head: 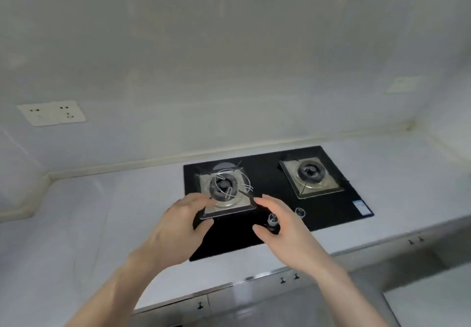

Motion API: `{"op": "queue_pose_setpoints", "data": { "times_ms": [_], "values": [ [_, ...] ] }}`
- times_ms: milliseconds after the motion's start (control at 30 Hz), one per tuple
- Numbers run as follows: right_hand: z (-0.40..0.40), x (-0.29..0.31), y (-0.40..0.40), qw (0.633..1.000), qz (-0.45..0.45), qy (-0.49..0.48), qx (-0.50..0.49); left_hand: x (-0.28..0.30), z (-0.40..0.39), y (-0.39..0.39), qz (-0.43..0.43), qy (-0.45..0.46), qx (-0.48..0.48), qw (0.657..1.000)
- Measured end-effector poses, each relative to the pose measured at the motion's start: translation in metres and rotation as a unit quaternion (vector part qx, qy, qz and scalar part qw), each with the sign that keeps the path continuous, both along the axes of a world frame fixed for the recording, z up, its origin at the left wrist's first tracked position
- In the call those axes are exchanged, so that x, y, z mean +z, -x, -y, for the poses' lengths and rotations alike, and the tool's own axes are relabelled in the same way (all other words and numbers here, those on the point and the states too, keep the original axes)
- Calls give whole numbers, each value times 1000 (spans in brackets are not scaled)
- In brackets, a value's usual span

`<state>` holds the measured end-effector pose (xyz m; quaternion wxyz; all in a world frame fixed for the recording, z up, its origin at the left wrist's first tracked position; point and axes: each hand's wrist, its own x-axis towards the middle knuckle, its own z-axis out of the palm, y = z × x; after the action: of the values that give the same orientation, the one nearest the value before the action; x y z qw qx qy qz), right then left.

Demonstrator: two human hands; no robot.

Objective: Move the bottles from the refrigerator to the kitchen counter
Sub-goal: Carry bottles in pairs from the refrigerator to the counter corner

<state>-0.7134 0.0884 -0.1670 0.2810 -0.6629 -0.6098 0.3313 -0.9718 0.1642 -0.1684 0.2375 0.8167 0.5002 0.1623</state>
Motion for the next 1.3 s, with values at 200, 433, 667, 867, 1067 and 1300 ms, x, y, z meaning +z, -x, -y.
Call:
{"op": "queue_pose_setpoints", "data": {
  "times_ms": [200, 433, 667, 867, 1067, 1300],
  "values": [
    [85, 15, -101, 988, 20, -13, -150, 19, 12, -132, 5, -21, -162, 987],
    [182, 33, -181, 944, 55, -42, -321, 45, 34, -285, 4, -63, -354, 933],
    [265, 37, -239, 885, 82, -37, -457, 51, 79, -420, 35, -58, -485, 872],
    [309, 51, -285, 836, 79, -34, -543, 57, 111, -514, 57, -45, -567, 821],
    [317, 66, -346, 791, 76, -54, -604, 71, 104, -597, 76, -46, -599, 796],
    [307, 75, -423, 764, 100, -80, -632, 78, 85, -694, 81, -65, -622, 776]
  ]
}}
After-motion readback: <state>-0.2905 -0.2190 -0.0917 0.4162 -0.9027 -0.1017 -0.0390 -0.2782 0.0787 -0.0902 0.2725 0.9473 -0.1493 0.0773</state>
